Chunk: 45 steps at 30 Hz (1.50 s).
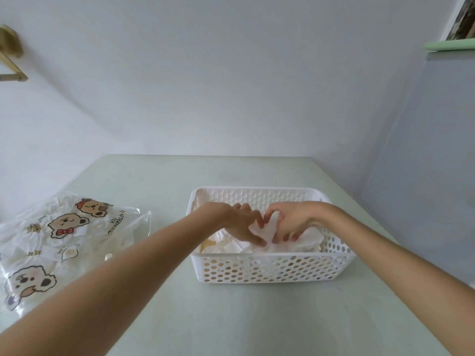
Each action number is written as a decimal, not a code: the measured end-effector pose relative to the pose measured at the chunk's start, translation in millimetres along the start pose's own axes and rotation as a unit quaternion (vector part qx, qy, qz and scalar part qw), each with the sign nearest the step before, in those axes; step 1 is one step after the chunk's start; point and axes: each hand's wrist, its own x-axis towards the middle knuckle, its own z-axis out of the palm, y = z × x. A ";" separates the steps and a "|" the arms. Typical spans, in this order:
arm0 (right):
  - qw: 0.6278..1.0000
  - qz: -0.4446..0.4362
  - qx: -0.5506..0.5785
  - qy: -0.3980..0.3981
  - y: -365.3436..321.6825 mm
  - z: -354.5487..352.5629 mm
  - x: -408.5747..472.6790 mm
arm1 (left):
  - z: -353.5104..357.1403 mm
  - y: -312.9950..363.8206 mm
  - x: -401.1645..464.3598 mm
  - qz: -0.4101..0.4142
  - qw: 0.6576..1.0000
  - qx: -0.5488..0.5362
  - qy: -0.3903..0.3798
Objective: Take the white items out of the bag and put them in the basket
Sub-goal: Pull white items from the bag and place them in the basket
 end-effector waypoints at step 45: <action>0.893 -0.282 -0.032 0.348 -185.9 159.0 -34.2 | 76.0 -143.8 -202.8 -0.248 0.892 -0.253 0.282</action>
